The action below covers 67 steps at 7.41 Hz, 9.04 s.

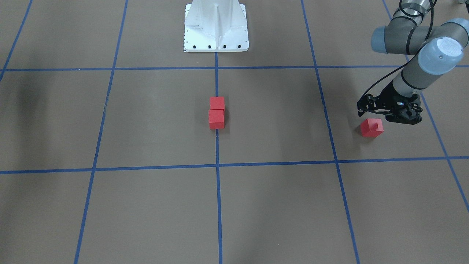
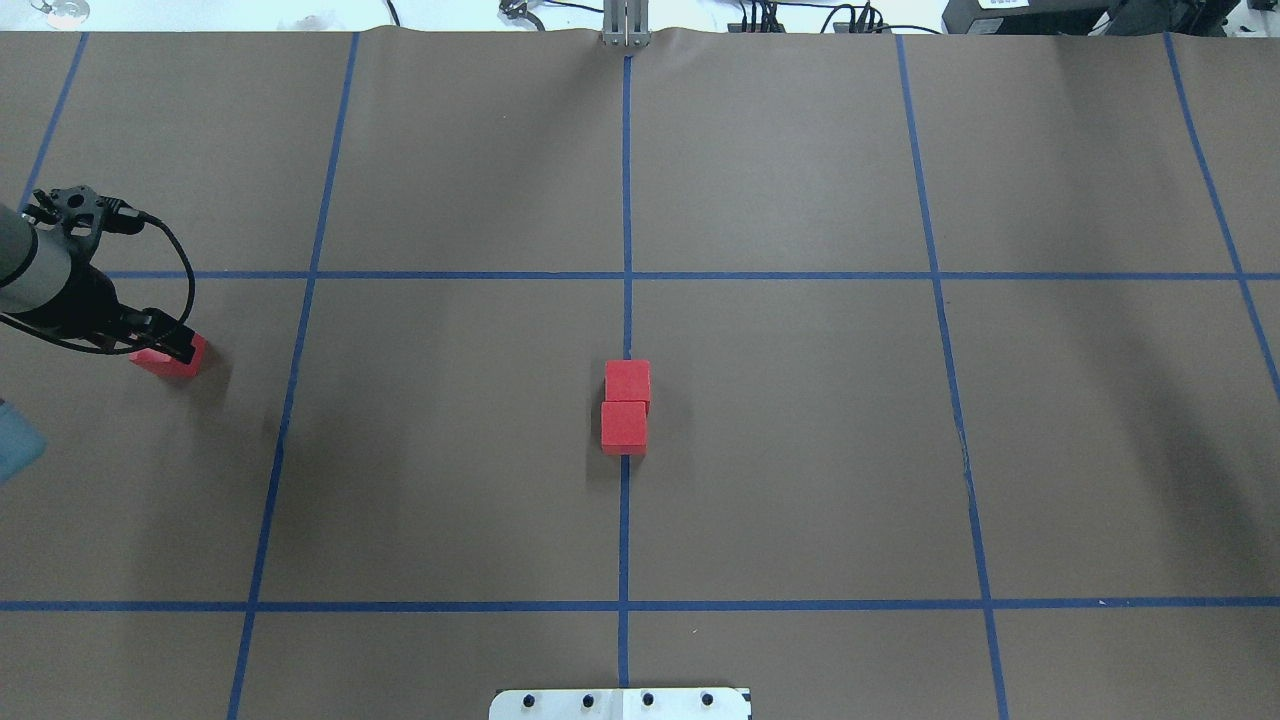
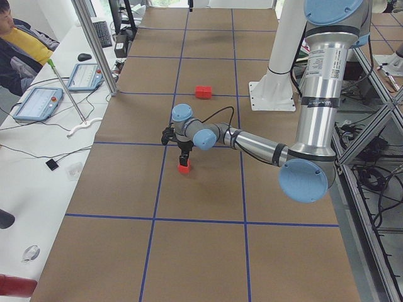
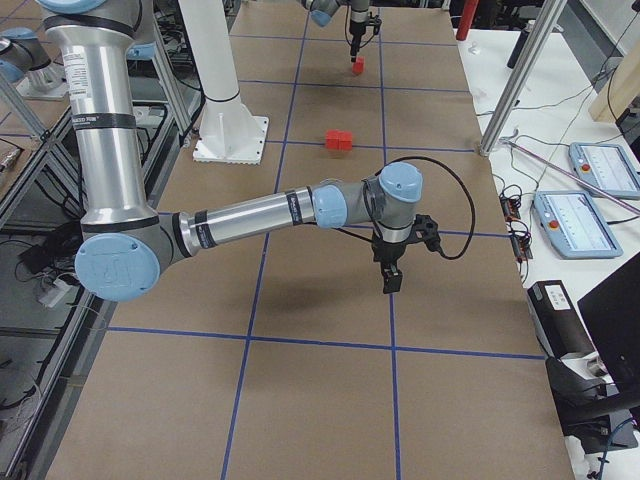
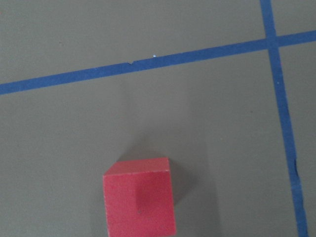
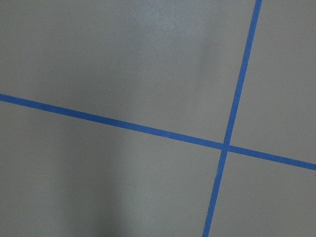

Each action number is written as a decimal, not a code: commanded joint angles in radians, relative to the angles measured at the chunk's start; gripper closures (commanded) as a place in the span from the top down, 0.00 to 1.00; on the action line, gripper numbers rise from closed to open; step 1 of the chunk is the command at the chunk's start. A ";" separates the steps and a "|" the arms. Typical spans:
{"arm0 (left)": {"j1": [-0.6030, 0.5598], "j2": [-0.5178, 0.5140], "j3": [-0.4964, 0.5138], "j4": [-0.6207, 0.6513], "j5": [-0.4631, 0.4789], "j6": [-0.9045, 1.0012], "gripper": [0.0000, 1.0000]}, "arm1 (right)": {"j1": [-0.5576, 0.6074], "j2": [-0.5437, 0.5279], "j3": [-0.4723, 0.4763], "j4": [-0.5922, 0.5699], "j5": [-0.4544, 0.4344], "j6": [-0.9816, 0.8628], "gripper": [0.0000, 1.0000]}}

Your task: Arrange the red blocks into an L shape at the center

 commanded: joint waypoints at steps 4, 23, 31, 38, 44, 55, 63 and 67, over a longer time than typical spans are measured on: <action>-0.001 -0.012 0.042 -0.007 0.002 0.006 1.00 | 0.000 0.002 -0.001 0.000 0.000 0.002 0.99; -0.013 0.002 0.124 -0.239 0.149 -0.030 1.00 | -0.001 0.004 -0.003 0.000 -0.002 0.000 0.99; -0.007 0.016 0.118 -0.237 0.116 -0.196 0.75 | -0.001 0.013 -0.021 0.002 -0.002 -0.002 0.99; 0.001 0.035 0.114 -0.232 0.100 -0.196 0.28 | -0.001 0.022 -0.023 0.002 -0.002 -0.002 0.99; -0.007 -0.067 0.019 -0.222 0.117 -0.164 0.00 | -0.001 0.030 -0.031 0.002 -0.002 0.000 0.99; 0.179 -0.387 -0.028 -0.039 -0.047 0.330 0.00 | 0.051 -0.062 -0.029 0.000 0.000 -0.009 0.99; 0.237 -0.577 0.147 0.128 0.019 0.832 0.00 | 0.190 -0.163 -0.031 0.000 0.041 -0.002 0.99; 0.309 -0.684 0.233 0.116 0.039 0.847 0.00 | 0.189 -0.163 -0.034 0.002 0.041 -0.005 0.99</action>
